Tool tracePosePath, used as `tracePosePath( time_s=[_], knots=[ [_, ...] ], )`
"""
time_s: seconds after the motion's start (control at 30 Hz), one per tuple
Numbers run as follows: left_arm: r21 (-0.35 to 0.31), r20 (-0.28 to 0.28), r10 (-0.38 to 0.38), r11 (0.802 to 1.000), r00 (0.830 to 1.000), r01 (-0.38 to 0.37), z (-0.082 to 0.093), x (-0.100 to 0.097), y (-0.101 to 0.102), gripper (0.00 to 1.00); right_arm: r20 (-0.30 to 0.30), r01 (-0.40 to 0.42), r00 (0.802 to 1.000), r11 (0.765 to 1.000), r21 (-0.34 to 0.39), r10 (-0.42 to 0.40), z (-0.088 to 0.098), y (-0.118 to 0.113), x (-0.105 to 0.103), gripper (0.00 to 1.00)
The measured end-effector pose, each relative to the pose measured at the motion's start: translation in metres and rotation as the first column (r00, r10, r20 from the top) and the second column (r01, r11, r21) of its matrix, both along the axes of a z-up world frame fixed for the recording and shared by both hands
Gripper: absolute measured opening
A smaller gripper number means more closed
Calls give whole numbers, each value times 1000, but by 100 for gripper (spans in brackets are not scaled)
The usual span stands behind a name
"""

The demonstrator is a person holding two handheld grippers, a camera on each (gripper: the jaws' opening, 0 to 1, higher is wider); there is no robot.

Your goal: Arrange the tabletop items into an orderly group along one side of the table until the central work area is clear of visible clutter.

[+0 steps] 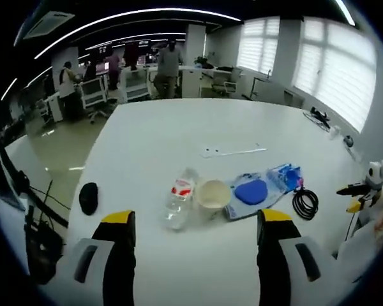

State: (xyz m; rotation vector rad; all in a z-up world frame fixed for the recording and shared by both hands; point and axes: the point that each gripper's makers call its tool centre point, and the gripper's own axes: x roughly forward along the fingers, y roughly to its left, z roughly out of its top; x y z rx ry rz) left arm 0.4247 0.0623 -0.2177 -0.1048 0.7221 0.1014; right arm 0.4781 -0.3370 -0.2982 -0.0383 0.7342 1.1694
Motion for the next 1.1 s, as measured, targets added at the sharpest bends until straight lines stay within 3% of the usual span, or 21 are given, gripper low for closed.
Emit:
tracePosePath(
  time_s=[0.2, 0.33, 0.47, 0.53, 0.6, 0.67, 0.73, 0.87, 0.93, 0.97, 1.1],
  knots=[
    [20, -64, -42, 999, 997, 43, 6, 18, 18, 70, -18, 3, 1000, 1000, -18, -4, -7, 0, 1, 61],
    [27, -110, -61, 998, 992, 64, -2, 37, 29, 64, -25, 9, 1000, 1000, -25, -9, -7, 1, 1, 60],
    [12, -152, -95, 995, 984, 98, -17, 57, 29, 61, -42, 27, 999, 999, -37, -28, -13, -3, 6, 60],
    [2, -162, -115, 993, 980, 117, -20, 66, 19, 61, -46, 33, 998, 999, -44, -35, -15, -5, 8, 60],
    [-9, -186, -164, 986, 969, 166, -28, 82, 17, 60, -53, 41, 998, 998, -52, -44, -17, -7, 12, 60],
    [-12, -188, -200, 979, 962, 201, -32, 99, 29, 57, -59, 48, 997, 997, -57, -52, -18, -8, 14, 60],
    [-17, -190, -210, 977, 959, 211, -30, 98, 13, 55, -66, 53, 996, 997, -63, -57, -21, -8, 16, 60],
    [-23, -217, -216, 976, 952, 216, -51, 125, 22, 48, -81, 53, 995, 996, -77, -59, -25, -7, 15, 59],
    [-31, -218, -178, 984, 960, 176, -57, 131, 14, 44, -90, 49, 994, 995, -82, -56, -28, -6, 14, 59],
    [-52, -223, -164, 986, 961, 156, -63, 138, 20, 41, -95, 48, 994, 995, -86, -56, -30, -6, 14, 60],
    [-59, -253, -157, 987, 955, 147, -86, 154, 26, 41, -116, 42, 992, 993, -111, -55, -40, -6, 13, 59]
  ],
)
